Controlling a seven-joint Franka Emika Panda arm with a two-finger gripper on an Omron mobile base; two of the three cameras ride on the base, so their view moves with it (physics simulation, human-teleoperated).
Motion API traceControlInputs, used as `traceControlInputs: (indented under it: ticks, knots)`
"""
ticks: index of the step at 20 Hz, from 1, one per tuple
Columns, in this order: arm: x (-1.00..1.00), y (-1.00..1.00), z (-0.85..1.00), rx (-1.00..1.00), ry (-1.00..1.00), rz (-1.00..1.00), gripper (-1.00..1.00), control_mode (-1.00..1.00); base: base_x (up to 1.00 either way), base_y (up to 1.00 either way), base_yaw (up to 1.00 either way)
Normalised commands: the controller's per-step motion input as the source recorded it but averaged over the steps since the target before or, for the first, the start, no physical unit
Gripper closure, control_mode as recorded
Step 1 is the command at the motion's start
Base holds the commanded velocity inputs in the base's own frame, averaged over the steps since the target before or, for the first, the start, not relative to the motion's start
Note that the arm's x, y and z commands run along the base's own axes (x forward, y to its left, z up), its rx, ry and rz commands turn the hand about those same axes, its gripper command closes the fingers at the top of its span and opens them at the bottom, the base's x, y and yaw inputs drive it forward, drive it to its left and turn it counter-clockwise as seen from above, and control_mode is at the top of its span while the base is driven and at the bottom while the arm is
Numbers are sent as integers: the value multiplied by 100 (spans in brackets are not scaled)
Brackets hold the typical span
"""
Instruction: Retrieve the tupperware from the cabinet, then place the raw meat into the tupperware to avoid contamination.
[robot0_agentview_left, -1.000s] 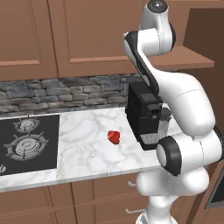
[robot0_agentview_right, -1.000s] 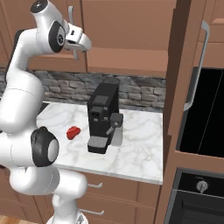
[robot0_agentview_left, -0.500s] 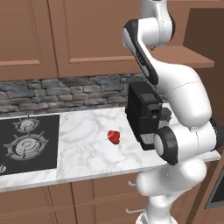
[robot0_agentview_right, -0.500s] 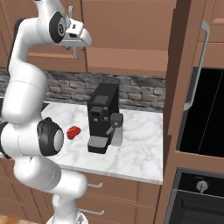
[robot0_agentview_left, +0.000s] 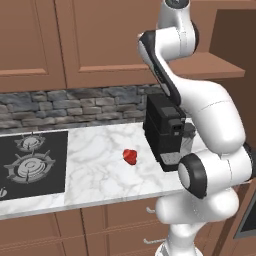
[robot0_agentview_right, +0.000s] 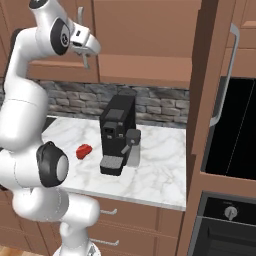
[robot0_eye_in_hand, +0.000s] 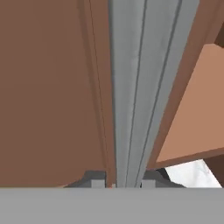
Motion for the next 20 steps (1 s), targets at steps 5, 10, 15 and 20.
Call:
traceControlInputs:
  ticks: [5,10,15,20]
  knots:
    - [-32,44,-12,0,-16,-20,100,-100,0,0,0]
    - [-80,44,-1,0,-3,-18,100,-100,0,0,0]
    - [-90,49,0,0,6,-11,100,-100,0,0,0]
    - [-100,49,0,0,7,-6,100,-100,0,0,0]
